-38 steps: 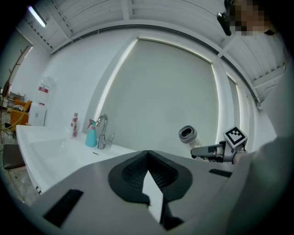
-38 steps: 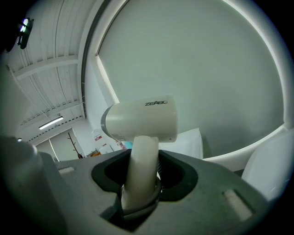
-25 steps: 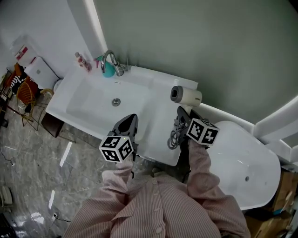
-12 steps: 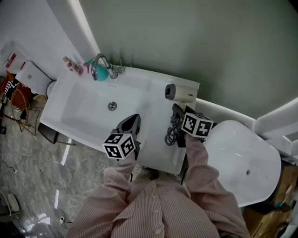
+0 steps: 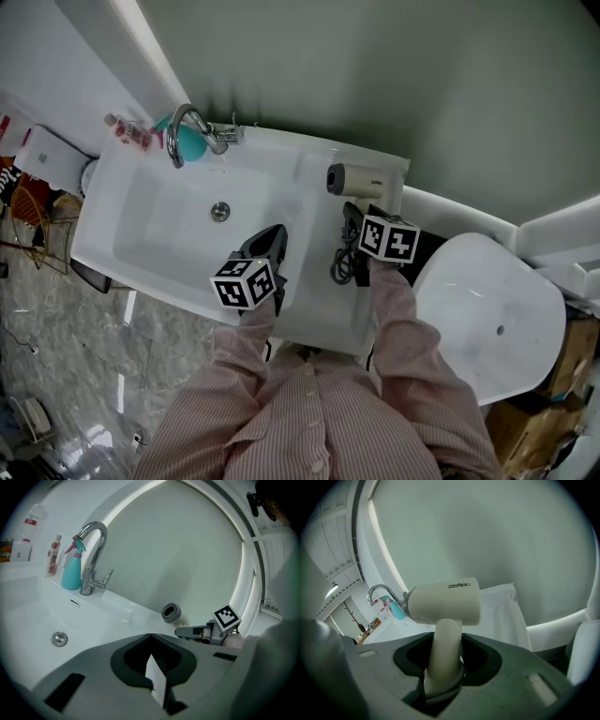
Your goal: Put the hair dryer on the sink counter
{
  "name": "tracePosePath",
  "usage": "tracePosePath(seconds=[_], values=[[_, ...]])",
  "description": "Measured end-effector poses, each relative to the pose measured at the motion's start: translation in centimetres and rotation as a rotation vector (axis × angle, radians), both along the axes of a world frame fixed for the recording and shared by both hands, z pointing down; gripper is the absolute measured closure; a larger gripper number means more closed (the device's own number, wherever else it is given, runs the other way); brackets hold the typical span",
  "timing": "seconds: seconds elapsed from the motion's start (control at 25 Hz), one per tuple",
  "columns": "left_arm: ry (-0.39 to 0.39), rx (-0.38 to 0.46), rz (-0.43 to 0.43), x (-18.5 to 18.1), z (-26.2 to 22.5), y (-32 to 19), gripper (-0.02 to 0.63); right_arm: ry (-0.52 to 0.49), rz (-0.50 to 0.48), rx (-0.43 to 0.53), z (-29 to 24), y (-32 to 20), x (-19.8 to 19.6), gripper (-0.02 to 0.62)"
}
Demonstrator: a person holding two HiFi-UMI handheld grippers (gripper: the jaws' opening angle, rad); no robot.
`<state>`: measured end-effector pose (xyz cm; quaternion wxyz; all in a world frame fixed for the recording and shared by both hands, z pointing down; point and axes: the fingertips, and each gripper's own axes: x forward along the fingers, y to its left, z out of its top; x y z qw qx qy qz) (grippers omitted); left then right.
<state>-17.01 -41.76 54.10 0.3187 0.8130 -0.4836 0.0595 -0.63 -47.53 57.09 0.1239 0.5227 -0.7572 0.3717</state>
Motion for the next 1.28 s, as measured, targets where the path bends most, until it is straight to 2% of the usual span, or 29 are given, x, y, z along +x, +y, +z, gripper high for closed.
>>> tracePosePath(seconds=[0.4,0.92,1.08,1.28], values=[[0.012,-0.076,0.034,0.8,3.3,-0.3,0.607,0.073,0.025,-0.089,3.3,-0.8,-0.2,0.428],[0.024,-0.099,0.031,1.0,4.1,-0.2,0.607,0.133,0.064,-0.19,4.9,-1.3,0.3,0.428],[0.018,-0.106,0.022,0.8,4.3,-0.1,0.607,0.126,0.064,-0.207,5.2,-1.4,0.1,0.428],[0.021,-0.11,0.023,0.9,4.6,-0.1,0.607,0.167,0.056,-0.216,5.5,-1.6,0.1,0.428]])
